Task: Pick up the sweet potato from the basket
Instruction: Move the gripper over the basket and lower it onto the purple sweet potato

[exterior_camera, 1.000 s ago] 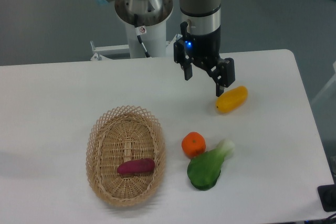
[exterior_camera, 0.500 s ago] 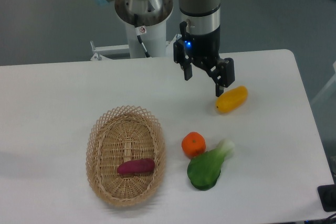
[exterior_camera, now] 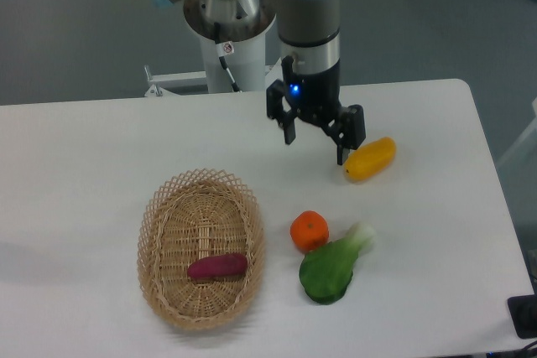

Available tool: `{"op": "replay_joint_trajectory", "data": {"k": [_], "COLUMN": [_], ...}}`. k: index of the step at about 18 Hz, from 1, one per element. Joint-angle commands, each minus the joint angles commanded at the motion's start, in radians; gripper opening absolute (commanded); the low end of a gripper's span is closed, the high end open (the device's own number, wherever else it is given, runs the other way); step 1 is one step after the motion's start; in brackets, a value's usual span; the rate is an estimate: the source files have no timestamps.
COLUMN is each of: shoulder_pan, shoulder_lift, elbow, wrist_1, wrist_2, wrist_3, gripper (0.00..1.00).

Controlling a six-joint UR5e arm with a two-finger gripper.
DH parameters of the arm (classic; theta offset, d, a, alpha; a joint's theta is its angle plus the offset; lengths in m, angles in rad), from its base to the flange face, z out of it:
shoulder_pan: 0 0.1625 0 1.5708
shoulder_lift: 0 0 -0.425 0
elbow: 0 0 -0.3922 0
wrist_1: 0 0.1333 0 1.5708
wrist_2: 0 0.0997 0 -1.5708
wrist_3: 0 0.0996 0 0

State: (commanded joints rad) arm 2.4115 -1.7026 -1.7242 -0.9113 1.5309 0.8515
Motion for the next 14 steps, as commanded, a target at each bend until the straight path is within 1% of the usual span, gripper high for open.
{"op": "replay_joint_trajectory", "data": {"k": [3,5,9,13,14], "shoulder_pan": [-0.018,-0.049,-0.117,-0.166,-0.175], "shoulder_lift": [-0.038,-0.074,-0.146,-0.218,-0.242], "elbow": [-0.003,0.000,0.011,0.014,0.015], "wrist_1": [0.009,0.009,0.017,0.051,0.066], "wrist_2": [0.005,0.005,0.005,0.002,0.000], "wrist_3": [0.018,0.055,0.072,0.149,0.149], "gripper": [1.00,1.00,1.00,1.00,1.00]}}
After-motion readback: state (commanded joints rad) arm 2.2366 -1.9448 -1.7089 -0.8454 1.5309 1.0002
